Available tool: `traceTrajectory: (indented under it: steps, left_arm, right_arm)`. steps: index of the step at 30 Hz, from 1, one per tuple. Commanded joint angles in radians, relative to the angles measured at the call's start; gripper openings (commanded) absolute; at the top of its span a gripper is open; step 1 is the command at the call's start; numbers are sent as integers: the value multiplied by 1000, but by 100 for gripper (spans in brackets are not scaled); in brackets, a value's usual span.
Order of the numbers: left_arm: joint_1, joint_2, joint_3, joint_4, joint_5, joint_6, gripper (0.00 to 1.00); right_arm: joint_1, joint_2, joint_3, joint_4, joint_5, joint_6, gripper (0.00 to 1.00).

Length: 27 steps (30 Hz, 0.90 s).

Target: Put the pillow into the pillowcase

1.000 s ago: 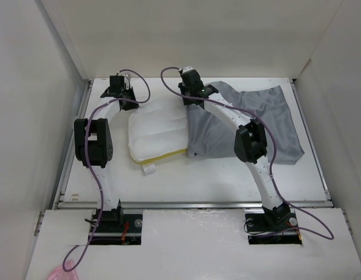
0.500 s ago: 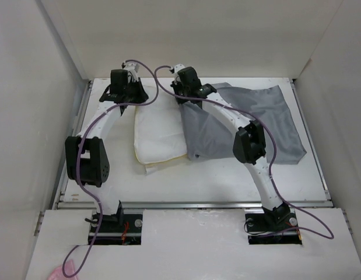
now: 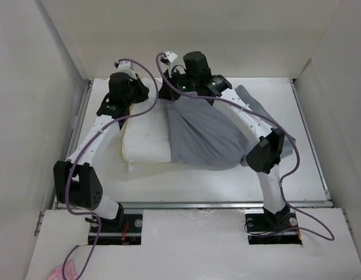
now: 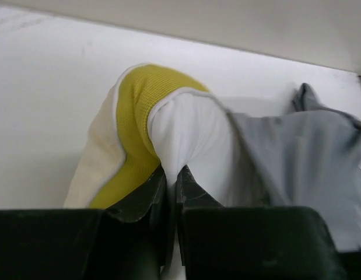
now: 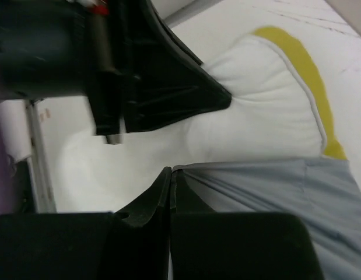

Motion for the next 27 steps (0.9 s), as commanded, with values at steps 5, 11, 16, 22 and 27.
traceTrajectory:
  steps: [5,11,16,22,27]
  left_arm:
    - [-25,-30,-246,123,-143,-182,0]
    - [-25,16,-356,226,-84,-233,40]
    - [-34,-2,-374,195,-113,-233,100]
    - [-75,-195,-417,53,-265,-193,100]
    - [-132,-325,-470,-20,-334,-236,100]
  right_arm:
    - [36,32,-165,96,-148,51,0]
    - [59,146,-212,61,-80,29,9]
    - [59,125,-229,-25,-5,-32,31]
    - [12,-222,-484,54,159,61,100]
    - [-77,-576,-859,122,271,199,100]
